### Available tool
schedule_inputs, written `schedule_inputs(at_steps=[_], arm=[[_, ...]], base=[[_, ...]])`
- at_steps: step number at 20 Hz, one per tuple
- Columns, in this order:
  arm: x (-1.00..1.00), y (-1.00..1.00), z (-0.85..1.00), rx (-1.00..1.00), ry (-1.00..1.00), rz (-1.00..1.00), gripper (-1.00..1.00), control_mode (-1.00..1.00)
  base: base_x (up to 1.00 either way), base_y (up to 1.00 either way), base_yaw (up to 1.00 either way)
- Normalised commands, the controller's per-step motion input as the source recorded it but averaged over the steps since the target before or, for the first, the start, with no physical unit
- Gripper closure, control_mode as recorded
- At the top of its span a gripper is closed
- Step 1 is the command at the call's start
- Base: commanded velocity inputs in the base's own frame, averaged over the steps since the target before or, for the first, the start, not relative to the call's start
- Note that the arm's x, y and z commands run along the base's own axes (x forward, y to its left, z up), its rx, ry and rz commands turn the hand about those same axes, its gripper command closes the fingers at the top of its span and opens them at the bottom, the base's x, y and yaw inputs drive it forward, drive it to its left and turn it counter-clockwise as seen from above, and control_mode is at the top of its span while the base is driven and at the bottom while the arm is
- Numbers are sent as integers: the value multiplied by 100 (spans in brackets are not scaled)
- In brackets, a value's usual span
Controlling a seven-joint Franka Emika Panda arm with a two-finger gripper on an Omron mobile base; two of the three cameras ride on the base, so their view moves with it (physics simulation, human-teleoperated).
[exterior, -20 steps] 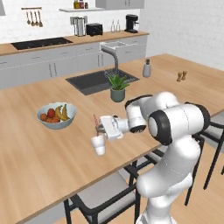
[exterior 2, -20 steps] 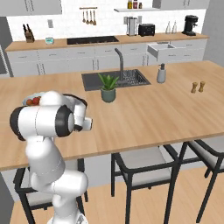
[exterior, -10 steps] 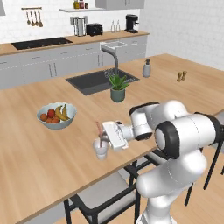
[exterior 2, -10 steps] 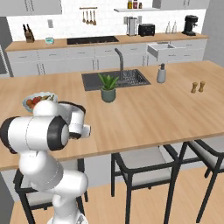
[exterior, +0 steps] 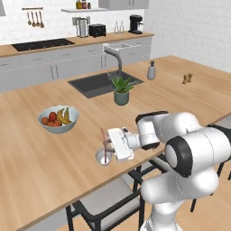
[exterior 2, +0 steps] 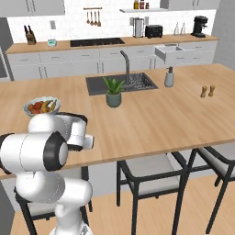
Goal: Take a straw from the drawer in front and place it inside the glass cup on the dining counter.
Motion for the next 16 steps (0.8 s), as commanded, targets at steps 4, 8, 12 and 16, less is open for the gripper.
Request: schedule_inputs(at_steps=[4,8,12,16], arm=[[14,-26,-12,0,-11,0,-100,-100],[26,-21,-10,0,-12,0,-100,-100],[20,-11,-8,0,-11,0,-100,-100],[0,0,-6,0,-11,0,-100,-100]], base=[[0,0,0],[0,0,0],[0,0,0],[0,0,0]])
